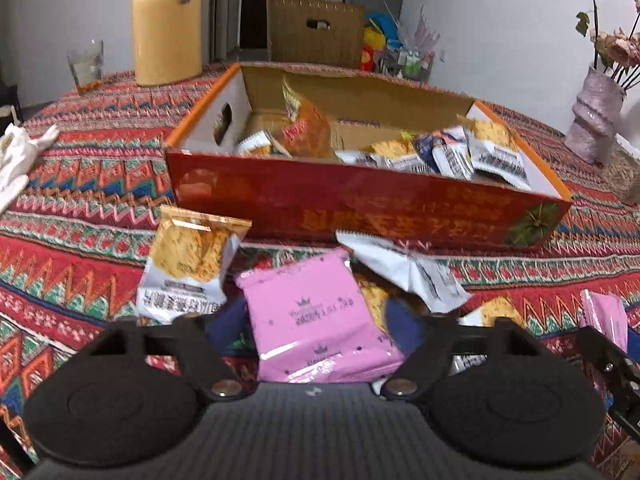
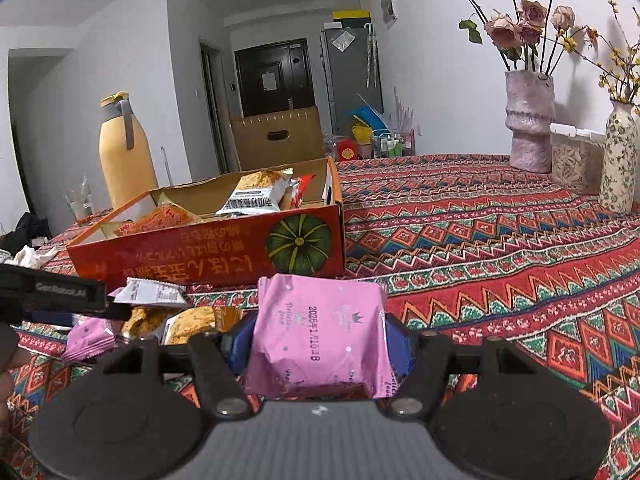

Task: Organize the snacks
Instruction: 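Grasp another pink packet with the left tool while the right holds its pink packet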

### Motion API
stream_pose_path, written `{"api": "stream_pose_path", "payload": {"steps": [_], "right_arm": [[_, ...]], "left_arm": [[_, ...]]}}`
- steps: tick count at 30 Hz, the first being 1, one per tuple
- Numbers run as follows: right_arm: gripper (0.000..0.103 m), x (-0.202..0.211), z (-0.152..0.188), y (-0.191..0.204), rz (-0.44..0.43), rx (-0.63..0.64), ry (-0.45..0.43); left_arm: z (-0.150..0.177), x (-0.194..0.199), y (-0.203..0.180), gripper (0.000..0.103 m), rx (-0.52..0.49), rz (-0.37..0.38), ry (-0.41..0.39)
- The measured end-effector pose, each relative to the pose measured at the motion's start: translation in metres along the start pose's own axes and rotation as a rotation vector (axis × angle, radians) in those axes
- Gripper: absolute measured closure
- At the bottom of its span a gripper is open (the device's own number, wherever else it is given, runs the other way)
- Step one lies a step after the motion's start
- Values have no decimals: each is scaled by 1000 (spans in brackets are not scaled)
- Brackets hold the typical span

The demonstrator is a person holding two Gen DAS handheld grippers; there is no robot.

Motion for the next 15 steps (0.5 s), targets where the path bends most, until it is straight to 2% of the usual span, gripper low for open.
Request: {"api": "stream_pose_path", "payload": {"steps": [3, 15], "right_arm": [[38, 1, 3, 2, -7, -2, 1], [38, 10, 4, 7, -17, 6, -12]], "left_arm": [[1, 1, -1, 40, 10, 14, -6], [5, 19, 4, 40, -16, 11, -45]]}}
Point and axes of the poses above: each gripper's, at about its wrist camera, not at the fingertips, and x roughly against the way its jaws point, y to its left, z to its underside, the point moved 7 cm from there along -x, roughly the way its jaws point, and after that the axes turned 1 degree about x, right-handed, at the moved point
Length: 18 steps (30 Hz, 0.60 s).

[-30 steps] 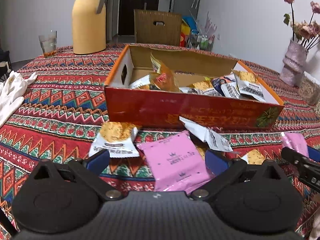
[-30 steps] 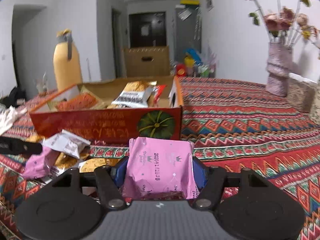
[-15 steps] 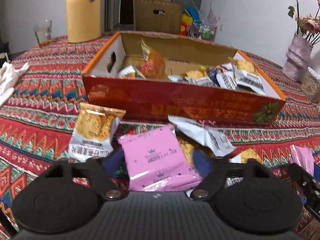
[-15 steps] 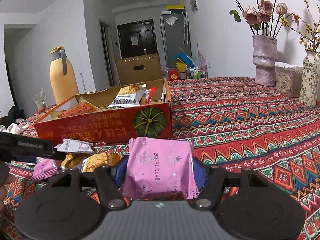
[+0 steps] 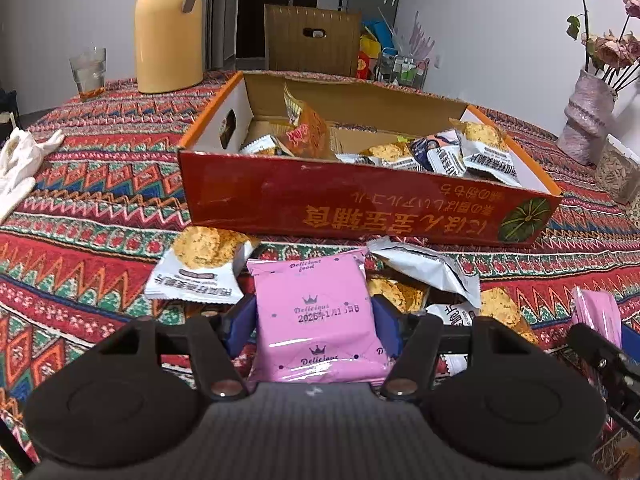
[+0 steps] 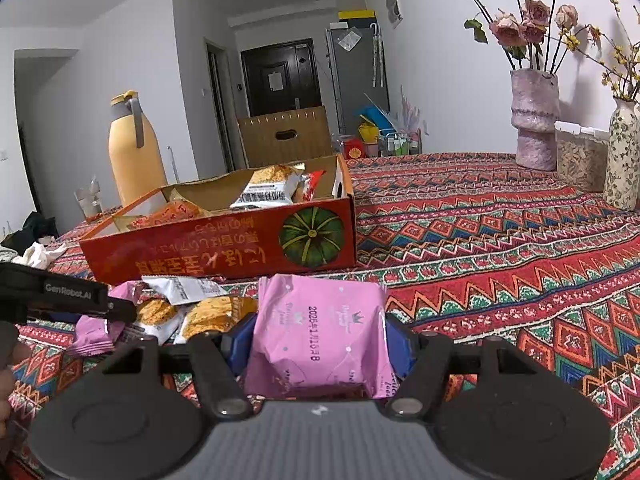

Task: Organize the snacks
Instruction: 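Grasp another pink packet with the left tool while the right holds its pink packet, then carry both pink packets up and over the open box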

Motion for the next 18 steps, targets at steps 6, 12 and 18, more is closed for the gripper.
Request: {"api": "stream_pose_path", "payload": {"steps": [6, 12, 18], "right_arm": [[38, 5, -13, 8, -2, 24, -36], [38, 3, -33, 20, -14, 54, -80], [38, -8, -59, 33, -30, 84, -117]], "left_arm": [[-14, 23, -1, 40, -26, 13, -74], [-38, 45, -5, 40, -51, 24, -163], [-67, 51, -9, 40, -68, 14, -224]]}}
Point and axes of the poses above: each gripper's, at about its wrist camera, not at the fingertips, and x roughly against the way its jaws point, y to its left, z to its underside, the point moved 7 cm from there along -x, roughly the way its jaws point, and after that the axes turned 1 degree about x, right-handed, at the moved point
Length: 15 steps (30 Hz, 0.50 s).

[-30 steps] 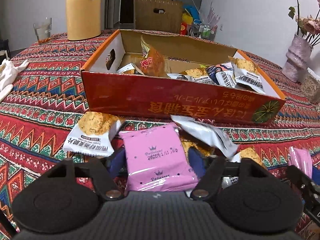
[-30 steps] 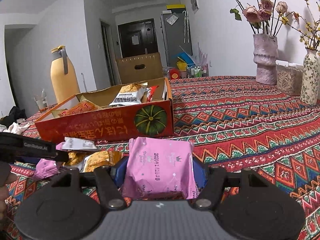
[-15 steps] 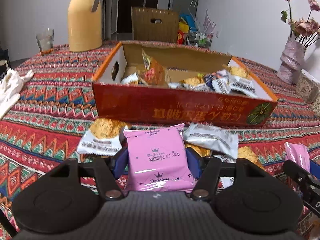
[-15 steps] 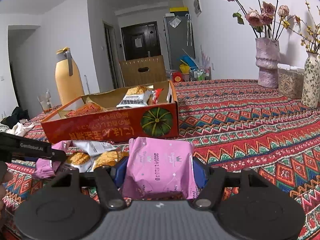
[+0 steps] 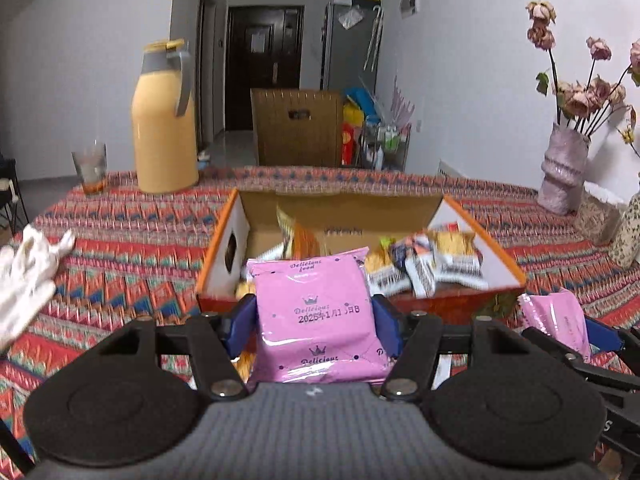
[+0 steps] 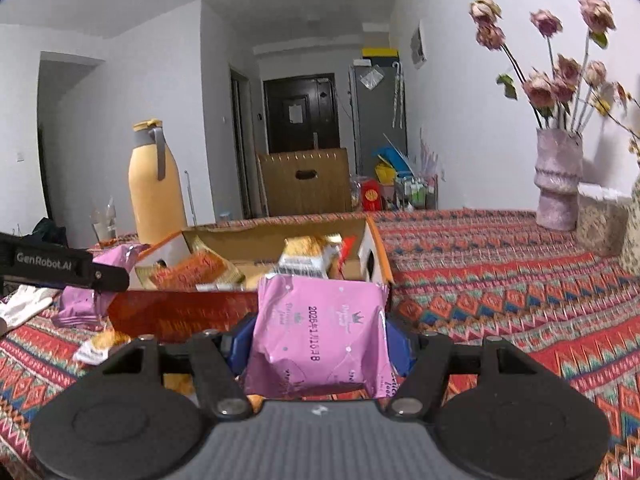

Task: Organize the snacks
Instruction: 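Carry both pink packets up and over the open box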

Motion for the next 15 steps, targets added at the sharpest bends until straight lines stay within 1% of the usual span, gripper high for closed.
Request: {"api": "stream_pose_path", "payload": {"steps": [5, 10, 15], "right_arm": [[38, -20, -21, 11, -13, 32, -23], [38, -46, -44, 23, -29, 73, -46], [38, -76, -62, 33, -39, 108, -45]], "left_arm": [[-21, -8, -2, 40, -12, -6, -35], [-39, -23, -4, 40, -18, -13, -48], [-56, -39, -1, 40, -5, -15, -65]]}}
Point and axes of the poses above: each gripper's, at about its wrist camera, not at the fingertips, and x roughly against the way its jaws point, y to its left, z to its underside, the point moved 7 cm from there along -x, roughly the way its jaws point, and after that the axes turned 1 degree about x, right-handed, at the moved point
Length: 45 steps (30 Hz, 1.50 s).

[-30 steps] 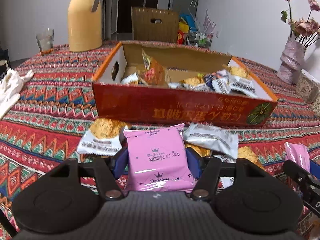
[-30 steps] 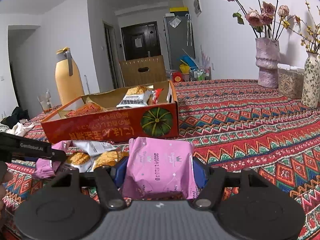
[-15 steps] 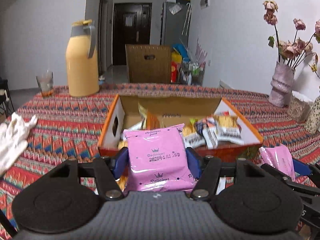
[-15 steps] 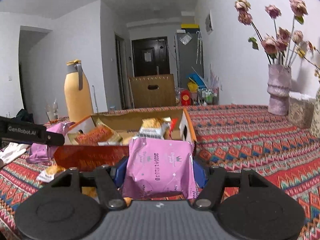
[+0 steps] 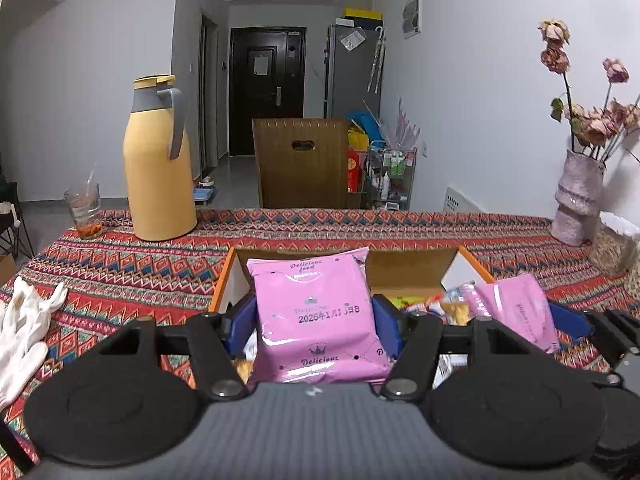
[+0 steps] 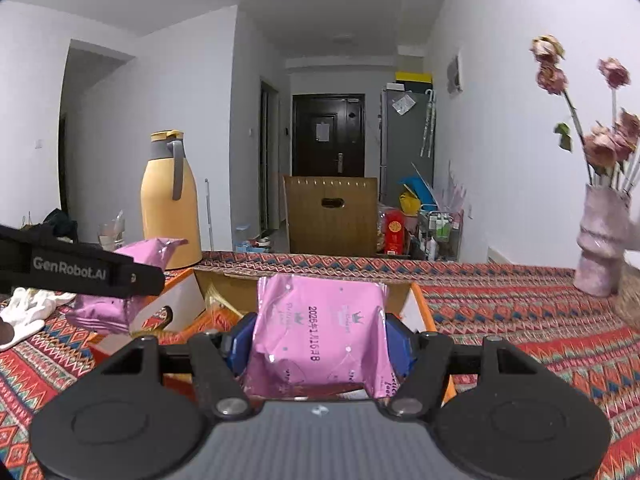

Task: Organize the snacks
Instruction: 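Carry both pink packets up and over the open box, then open both tools to drop the pink packets into the box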

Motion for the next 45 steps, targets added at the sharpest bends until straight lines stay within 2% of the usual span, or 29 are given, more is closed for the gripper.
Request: {"api": "stream_pose_path", "payload": {"steps": [7, 13, 18, 22, 23, 24, 25, 26, 28, 29, 30, 45], "right_arm": [[38, -44, -16, 8, -3, 39, 15], [38, -68, -7, 5, 12, 22, 15], [38, -79, 3, 8, -15, 23, 35], [35, -83, 6, 10, -1, 40, 42], [31, -83, 7, 10, 1, 39, 44], [29, -83, 7, 9, 1, 38, 45], [28, -82, 8, 9, 3, 37, 44], [22, -83, 7, 8, 8, 35, 43], [16, -80, 7, 6, 18, 27, 34], [8, -79, 6, 4, 19, 16, 30], [0, -76, 5, 2, 19, -2, 22], [0, -58, -7, -17, 53, -67, -11]], "left_arm": [[-17, -27, 7, 40, 32, -19, -36], [-8, -53, 19, 40, 63, -37, -48], [4, -69, 23, 40, 53, -18, 0], [8, -70, 24, 40, 61, -6, 14], [8, -68, 24, 36, 65, -1, 9], [8, -66, 24, 26, 70, 8, 4], [8, -63, 26, 20, 77, 8, -4], [8, -61, 26, 14, 82, 4, -14], [6, -56, 28, 8, 90, 3, -32], [5, -55, 29, 0, 98, 1, -34], [6, -53, 31, 0, 111, -7, -40], [-2, -41, 32, 0, 134, -25, -39]]}}
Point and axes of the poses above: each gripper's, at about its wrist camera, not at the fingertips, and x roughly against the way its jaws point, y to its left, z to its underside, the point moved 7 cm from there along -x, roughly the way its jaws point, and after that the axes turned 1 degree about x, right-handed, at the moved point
